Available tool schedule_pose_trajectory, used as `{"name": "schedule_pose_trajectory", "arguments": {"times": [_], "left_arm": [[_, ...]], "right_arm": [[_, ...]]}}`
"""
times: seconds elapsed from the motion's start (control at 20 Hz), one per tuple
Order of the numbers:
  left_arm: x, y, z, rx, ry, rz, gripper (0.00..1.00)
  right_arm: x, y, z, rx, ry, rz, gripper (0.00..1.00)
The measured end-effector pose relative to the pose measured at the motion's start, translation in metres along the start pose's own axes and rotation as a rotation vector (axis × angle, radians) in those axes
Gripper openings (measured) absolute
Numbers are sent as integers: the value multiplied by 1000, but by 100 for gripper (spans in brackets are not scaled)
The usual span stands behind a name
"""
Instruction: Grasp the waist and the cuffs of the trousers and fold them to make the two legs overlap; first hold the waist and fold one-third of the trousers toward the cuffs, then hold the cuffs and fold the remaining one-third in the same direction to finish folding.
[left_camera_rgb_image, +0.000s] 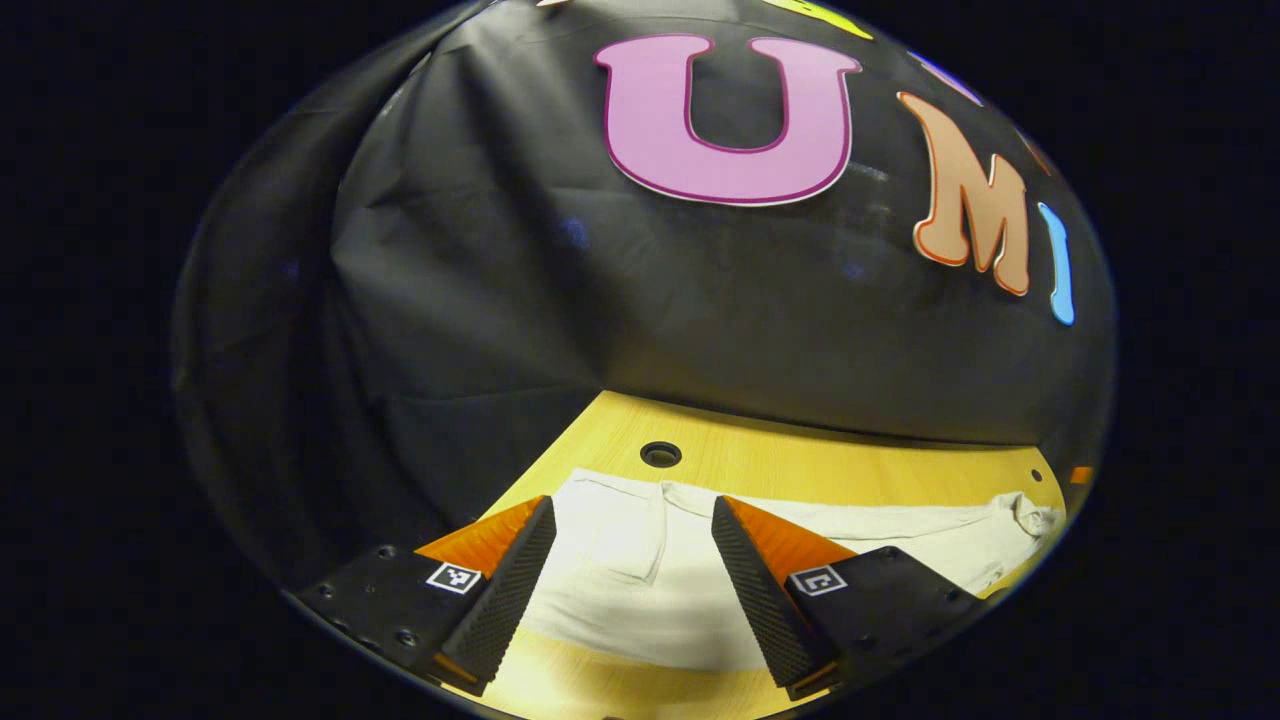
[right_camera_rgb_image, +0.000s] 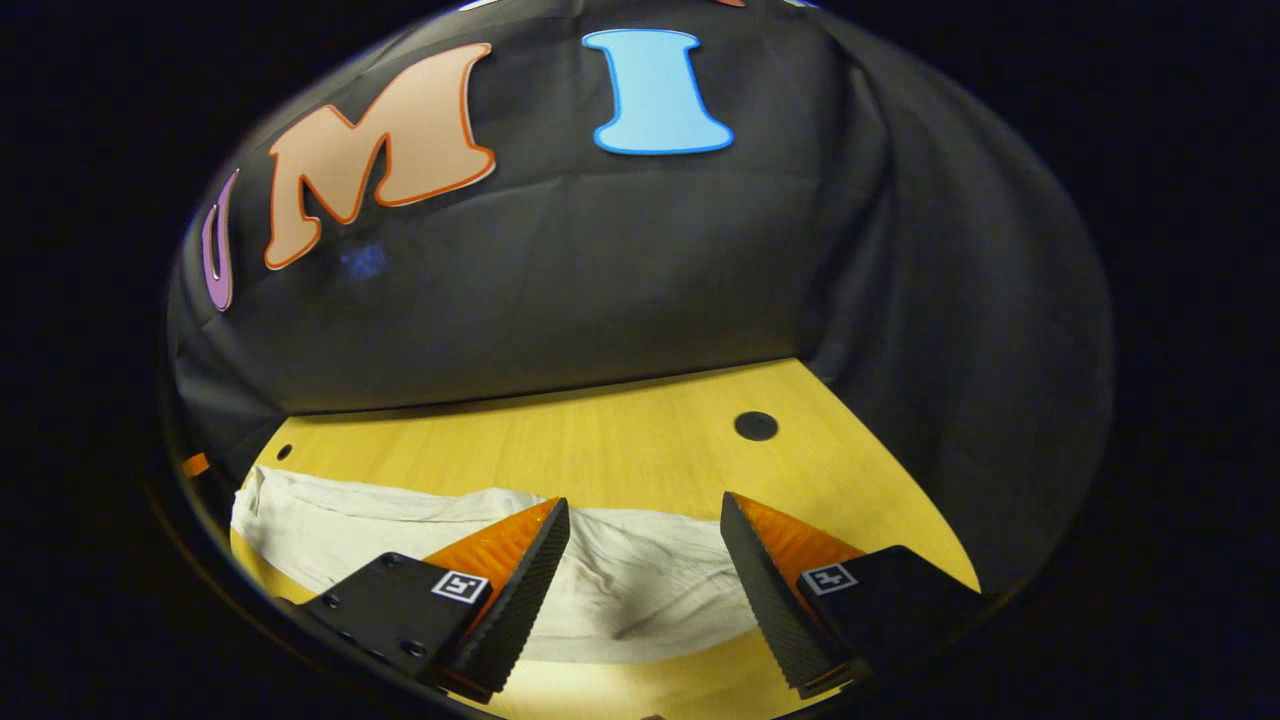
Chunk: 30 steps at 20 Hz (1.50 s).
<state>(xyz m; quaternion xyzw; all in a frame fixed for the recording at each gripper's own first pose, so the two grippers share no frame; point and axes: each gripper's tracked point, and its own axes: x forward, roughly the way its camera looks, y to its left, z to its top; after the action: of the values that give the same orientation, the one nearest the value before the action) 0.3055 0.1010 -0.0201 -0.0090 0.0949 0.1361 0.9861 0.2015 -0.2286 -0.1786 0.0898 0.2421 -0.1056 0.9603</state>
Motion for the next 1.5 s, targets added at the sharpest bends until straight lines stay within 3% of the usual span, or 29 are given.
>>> {"name": "schedule_pose_trajectory", "arguments": {"times": [0.4, 0.7, 0.8, 0.85, 1.0, 1.05, 1.1, 1.15, 1.25, 1.3, 1.4, 1.5], "left_arm": [[-64, -22, -30, -21, 29, -8, 95], [-83, -45, -49, -14, 48, -12, 96], [-88, -48, -53, -4, 57, -8, 96], [-89, -47, -52, 3, 57, 1, 95], [-92, -49, -47, 12, 40, 6, 95], [-94, -48, -46, 20, 39, 9, 96], [-95, -49, -46, 29, 40, 13, 96], [-97, -48, -45, 41, 39, 23, 95], [-100, -46, -43, 45, 30, 34, 95], [-103, -46, -45, 38, 33, 36, 95], [-108, -44, -48, 22, 33, 43, 96], [-112, -45, -49, 9, 32, 44, 96]], "right_arm": [[-10, -71, -59, 70, 97, -67, 94], [7, -77, -87, 162, 142, -35, 98], [16, -74, -92, 210, 153, -22, 90], [20, -76, -96, 230, 160, -18, 95], [29, -68, -101, 304, 181, 26, 87], [34, -66, -101, 318, 184, 39, 93], [33, -65, -103, 326, 186, 37, 89], [35, -68, -102, 328, 177, 23, 73], [34, -69, -99, 330, 169, 8, 51], [30, -68, -97, 332, 174, 7, 50], [32, -65, -93, 340, 168, 2, 27], [28, -64, -90, 303, 156, -3, 17]]}}
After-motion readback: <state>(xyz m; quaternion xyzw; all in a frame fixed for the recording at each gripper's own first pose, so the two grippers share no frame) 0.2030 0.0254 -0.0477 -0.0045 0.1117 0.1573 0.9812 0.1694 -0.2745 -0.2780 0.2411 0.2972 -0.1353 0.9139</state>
